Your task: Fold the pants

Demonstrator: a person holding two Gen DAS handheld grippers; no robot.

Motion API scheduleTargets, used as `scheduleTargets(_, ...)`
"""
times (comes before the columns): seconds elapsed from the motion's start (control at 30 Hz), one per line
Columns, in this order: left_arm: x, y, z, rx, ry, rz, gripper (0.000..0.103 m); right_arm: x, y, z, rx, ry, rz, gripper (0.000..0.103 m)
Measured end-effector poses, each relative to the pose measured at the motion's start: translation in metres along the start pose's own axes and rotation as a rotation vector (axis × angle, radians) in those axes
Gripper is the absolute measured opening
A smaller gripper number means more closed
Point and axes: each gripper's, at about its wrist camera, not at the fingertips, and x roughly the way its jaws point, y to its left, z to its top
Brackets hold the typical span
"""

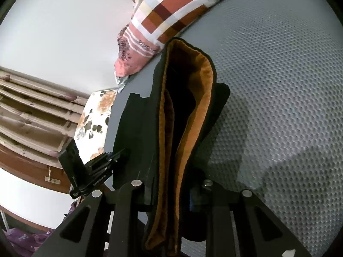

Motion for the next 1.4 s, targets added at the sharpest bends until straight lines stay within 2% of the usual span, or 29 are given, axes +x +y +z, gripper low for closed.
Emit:
scheduleTargets(0.43, -0.013, 0.038, 0.016, -0.044, -0.058, 0.051, 0.015, 0.036, 0.030, 0.029, -0.031, 0.015, 0.063, 0.020)
scheduleTargets(0.67, -0.020, 0.070, 0.030, -0.094, -0.106, 0.082, 0.014, 0.055, 0.049, 0.050, -0.057, 0.018, 0.085, 0.020)
scheduleTargets(0.73, -0.024, 0.079, 0.034, -0.102, -0.131, 0.086, 0.011, 0.063, 0.054, 0.059, -0.058, 0.014, 0.095, 0.020)
scheduleTargets(0.83, -0.032, 0.090, 0.046, -0.108, -0.164, 0.107, 0.011, 0.071, 0.061, 0.071, -0.057, 0.011, 0.122, 0.020)
scheduleTargets(0.97, -0.035, 0.111, 0.053, -0.156, -0.178, 0.106, 0.011, 0.077, 0.069, 0.080, -0.074, 0.008, 0.111, 0.020)
scheduleTargets(1.1, -0.023, 0.136, 0.044, -0.224, -0.094, 0.005, 0.012, 0.072, 0.066, 0.073, -0.082, 0.015, 0.097, 0.020)
scheduleTargets(1.2, 0.000, 0.147, 0.034, -0.272, 0.014, -0.100, 0.013, 0.070, 0.058, 0.068, -0.069, 0.021, 0.087, 0.020)
scheduleTargets(1.27, 0.014, 0.146, 0.029, -0.282, 0.069, -0.183, 0.020, 0.070, 0.051, 0.067, -0.051, 0.021, 0.089, 0.020)
scheduleTargets(1.37, 0.025, 0.141, 0.025, -0.278, 0.095, -0.264, 0.050, 0.069, 0.043, 0.063, -0.027, 0.016, 0.102, 0.020)
scheduleTargets(1.4, 0.029, 0.140, 0.024, -0.288, 0.102, -0.320, 0.065, 0.069, 0.040, 0.061, -0.022, 0.016, 0.104, 0.020)
